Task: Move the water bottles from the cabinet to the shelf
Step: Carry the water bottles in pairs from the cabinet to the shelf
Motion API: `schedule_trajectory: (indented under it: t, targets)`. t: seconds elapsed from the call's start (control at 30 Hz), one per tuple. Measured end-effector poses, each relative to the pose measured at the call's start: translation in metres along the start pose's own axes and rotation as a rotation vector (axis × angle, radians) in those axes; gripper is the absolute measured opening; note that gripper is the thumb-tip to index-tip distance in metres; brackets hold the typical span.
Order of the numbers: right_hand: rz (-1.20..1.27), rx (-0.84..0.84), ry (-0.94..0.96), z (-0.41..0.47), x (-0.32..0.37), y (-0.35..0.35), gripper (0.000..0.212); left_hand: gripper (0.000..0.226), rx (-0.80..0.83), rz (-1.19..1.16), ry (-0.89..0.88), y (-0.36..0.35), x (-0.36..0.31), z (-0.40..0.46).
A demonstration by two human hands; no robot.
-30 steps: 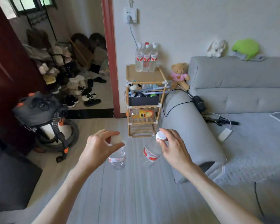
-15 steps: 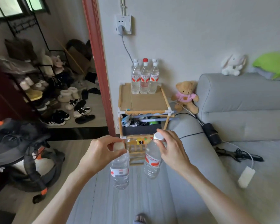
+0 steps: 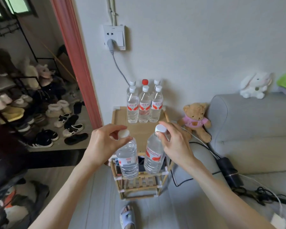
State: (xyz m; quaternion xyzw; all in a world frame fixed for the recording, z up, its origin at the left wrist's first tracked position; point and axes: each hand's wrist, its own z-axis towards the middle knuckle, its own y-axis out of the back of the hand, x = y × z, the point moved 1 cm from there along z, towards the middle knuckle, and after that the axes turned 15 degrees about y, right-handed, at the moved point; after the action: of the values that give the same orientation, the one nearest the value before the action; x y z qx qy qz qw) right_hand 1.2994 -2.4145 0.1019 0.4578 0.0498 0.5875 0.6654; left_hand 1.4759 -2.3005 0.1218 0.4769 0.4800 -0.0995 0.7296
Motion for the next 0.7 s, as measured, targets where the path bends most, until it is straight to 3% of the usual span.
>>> schedule_trajectory:
  t: [0.37, 0.7]
  targets:
    - [-0.046, 0.081, -0.111, 0.101, -0.080, -0.054, 0.026, 0.032, 0.125, 0.002, 0.000, -0.033, 0.005, 0.158]
    - [-0.039, 0.167, -0.205, 0.147, -0.126, -0.089, 0.044, 0.031, 0.128, 0.049, 0.054, -0.057, 0.009, 0.220]
